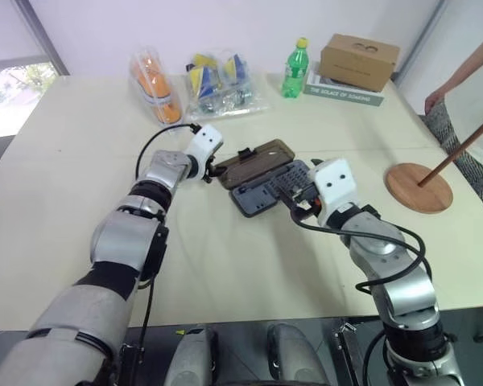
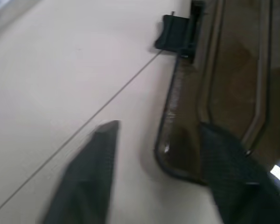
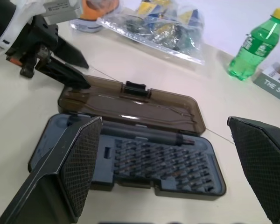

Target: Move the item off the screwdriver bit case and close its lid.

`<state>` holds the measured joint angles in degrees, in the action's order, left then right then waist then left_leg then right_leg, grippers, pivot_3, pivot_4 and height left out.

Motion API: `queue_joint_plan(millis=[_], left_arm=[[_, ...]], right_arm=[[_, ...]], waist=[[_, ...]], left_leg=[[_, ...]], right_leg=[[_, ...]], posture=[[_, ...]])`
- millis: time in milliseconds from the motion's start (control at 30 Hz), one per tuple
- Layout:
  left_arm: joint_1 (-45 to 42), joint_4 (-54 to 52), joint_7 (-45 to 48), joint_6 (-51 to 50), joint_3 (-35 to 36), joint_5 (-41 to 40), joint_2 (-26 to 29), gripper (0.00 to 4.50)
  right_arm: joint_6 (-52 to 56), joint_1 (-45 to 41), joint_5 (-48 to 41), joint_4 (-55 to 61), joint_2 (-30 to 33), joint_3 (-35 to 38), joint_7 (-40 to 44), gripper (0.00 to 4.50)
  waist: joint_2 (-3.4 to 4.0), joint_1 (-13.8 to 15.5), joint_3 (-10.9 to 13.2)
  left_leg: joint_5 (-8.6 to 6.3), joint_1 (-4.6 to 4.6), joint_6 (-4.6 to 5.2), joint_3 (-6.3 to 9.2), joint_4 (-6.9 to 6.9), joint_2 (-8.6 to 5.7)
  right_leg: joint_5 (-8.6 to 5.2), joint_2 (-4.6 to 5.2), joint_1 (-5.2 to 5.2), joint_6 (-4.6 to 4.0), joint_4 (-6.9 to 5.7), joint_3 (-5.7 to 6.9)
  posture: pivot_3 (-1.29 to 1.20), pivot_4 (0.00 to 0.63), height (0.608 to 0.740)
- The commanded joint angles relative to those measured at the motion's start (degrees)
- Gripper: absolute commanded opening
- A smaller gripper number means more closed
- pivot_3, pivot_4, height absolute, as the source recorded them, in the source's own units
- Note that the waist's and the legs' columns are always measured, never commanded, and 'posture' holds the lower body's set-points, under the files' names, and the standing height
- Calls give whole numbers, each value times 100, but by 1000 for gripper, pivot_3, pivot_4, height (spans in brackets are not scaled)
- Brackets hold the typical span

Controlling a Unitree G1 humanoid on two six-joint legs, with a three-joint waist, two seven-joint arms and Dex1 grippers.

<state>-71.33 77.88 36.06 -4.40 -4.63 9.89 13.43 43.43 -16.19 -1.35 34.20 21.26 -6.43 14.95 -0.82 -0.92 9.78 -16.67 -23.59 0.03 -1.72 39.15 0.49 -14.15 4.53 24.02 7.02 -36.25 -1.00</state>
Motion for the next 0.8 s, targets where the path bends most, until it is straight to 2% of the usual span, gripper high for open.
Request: queue_joint_plan(millis=[33,67,100,400,600,800], left_arm=[[57,-6,-44,-15,70,60,89,722],[67,-2,-52,-42,72,62,92,148],[75,1,-37,-68,69,71,94,20],[222,-37,613,220,-216,409,194,20],[399,-218,2152,1501,-755,752,555,20],[506,-356,3523,2528,-842,672,1001,20]], right_arm=[[-9,-16,16,354,-4,112,-27,4500],[0,-8,19,367,-1,114,-28,4500],[7,-6,22,374,1,116,-29,4500],[71,-7,38,410,23,124,-24,4500],[123,6,23,440,64,148,12,4500],[118,36,-4,433,112,161,80,4500]], waist=[[0,-12,0],[0,-8,0],[2,6,-2],[0,15,-3],[0,23,-3],[0,25,-3]], left_leg=[[0,0,0,0,0,0],[0,0,0,0,0,0],[0,1,0,0,0,0],[0,17,0,2,2,-1],[0,17,0,-4,1,-1],[0,17,0,-12,2,-1]], right_leg=[[0,0,0,0,0,0],[0,0,1,0,0,-1],[0,0,0,0,0,-1],[0,2,-24,0,1,6],[0,2,-24,0,4,5],[0,2,-27,-1,8,5]], posture=[[0,150,740],[0,150,740],[0,150,740],[0,150,740],[0,150,740],[0,150,740]])
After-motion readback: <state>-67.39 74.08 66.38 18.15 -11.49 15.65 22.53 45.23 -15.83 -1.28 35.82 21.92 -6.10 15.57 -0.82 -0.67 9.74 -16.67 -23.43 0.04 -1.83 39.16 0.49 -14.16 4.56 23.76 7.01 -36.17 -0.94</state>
